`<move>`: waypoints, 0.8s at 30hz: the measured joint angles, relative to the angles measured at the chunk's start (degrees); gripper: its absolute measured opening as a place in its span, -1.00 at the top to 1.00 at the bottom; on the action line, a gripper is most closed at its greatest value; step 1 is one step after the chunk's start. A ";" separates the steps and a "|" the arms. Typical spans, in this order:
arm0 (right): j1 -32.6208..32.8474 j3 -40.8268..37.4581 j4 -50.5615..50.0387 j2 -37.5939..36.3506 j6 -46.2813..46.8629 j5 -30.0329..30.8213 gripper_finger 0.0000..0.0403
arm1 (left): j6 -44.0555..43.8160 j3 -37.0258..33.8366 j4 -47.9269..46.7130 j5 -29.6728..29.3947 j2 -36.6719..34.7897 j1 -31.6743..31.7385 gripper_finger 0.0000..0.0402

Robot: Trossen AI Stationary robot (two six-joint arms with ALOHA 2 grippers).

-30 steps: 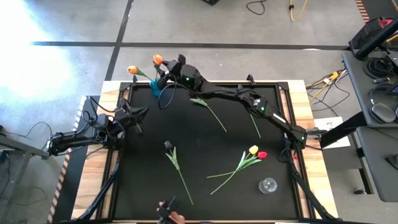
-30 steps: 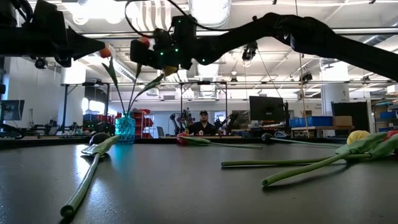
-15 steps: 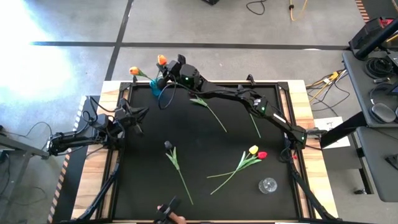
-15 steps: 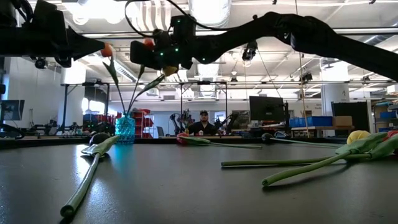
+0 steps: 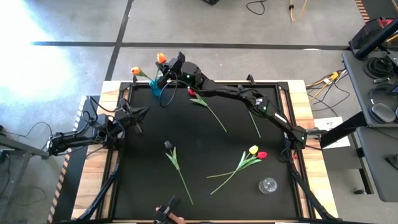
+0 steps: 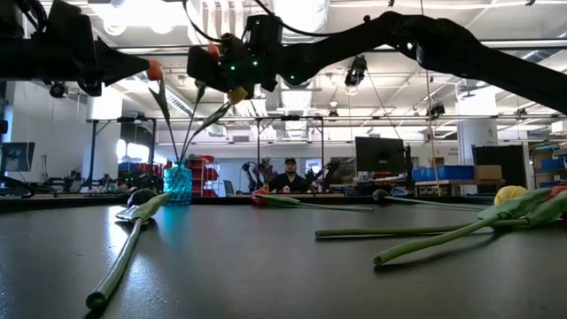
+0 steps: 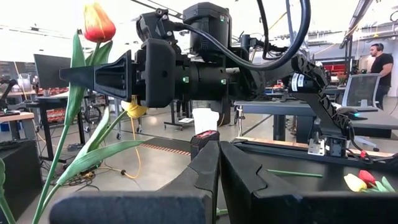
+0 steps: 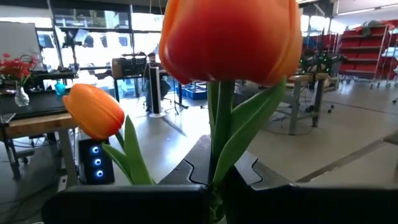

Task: Sort flowers into vase by color
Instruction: Put the orange flower into the blue vase

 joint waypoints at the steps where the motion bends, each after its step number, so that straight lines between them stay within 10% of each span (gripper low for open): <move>1: -0.05 0.00 -0.08 0.00 0.04 -0.10 0.95 | 0.00 0.00 0.00 0.00 0.00 0.00 1.00; 24: -0.64 -0.12 -1.86 2.49 2.49 -2.10 0.95 | -0.28 0.00 0.00 0.04 0.00 0.00 1.00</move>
